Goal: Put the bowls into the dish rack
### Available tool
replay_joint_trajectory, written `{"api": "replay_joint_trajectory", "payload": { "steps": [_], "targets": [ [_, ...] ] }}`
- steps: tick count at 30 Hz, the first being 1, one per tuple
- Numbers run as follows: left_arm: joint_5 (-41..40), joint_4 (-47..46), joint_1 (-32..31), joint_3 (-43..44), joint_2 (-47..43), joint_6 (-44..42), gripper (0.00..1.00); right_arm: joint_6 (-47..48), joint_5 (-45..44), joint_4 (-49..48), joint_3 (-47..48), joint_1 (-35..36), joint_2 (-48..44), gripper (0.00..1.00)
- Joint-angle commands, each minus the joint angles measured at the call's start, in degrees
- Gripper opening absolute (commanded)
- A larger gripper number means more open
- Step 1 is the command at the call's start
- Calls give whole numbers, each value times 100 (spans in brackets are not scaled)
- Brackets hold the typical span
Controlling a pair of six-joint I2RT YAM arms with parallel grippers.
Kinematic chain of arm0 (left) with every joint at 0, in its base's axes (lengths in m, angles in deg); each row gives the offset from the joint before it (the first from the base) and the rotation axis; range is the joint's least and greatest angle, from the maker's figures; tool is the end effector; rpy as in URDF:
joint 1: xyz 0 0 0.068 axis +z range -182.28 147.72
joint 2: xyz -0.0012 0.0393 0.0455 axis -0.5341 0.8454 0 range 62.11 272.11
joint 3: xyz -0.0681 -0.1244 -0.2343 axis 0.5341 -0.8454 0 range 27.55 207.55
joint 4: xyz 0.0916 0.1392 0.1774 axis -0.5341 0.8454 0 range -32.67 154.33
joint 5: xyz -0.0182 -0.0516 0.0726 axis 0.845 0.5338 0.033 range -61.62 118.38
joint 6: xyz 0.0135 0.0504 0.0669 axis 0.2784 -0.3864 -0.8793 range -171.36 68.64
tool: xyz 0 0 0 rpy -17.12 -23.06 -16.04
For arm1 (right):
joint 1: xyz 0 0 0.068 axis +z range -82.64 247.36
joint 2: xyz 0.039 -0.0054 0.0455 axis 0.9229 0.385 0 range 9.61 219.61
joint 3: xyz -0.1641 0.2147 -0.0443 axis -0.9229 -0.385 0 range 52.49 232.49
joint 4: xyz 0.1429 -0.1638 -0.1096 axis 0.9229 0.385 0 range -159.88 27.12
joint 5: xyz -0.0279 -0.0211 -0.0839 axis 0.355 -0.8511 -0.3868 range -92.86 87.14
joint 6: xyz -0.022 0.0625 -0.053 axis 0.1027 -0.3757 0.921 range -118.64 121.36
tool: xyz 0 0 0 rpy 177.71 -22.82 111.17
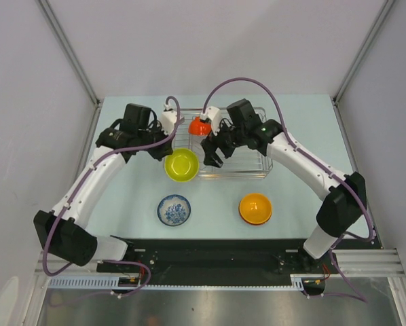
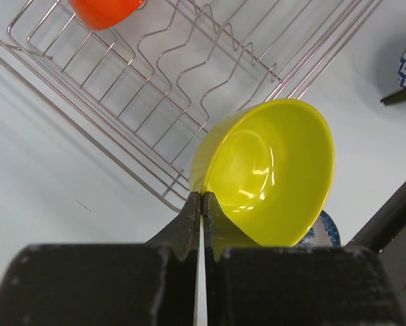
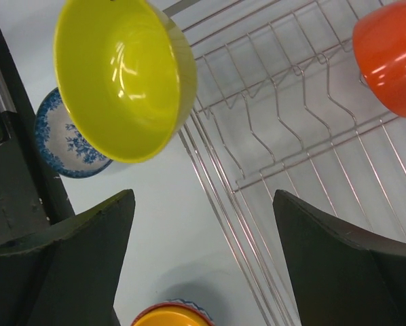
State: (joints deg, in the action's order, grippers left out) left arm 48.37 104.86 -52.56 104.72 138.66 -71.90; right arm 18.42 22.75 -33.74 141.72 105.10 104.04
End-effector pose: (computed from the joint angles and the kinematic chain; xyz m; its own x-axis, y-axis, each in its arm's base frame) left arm 0.2554 -0.1216 0.3286 -0.4504 0.5179 -0.7273 0.7504 0.6609 0.0059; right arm 0.2780 0.2561 0.3238 -0.2621 -0.5375 -0.8015 -0.9263 0.3732 0.0526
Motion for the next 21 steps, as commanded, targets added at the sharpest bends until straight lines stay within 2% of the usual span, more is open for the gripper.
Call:
{"api": "replay_joint_trajectory", "payload": {
  "steps": [1, 21],
  "targets": [
    [163, -174, -38, 404, 149, 190, 0, -238, 409, -28, 402, 58, 216, 88],
    [726, -367, -38, 352, 61, 322, 0, -721, 700, -581, 587, 146, 831, 82]
  ]
}}
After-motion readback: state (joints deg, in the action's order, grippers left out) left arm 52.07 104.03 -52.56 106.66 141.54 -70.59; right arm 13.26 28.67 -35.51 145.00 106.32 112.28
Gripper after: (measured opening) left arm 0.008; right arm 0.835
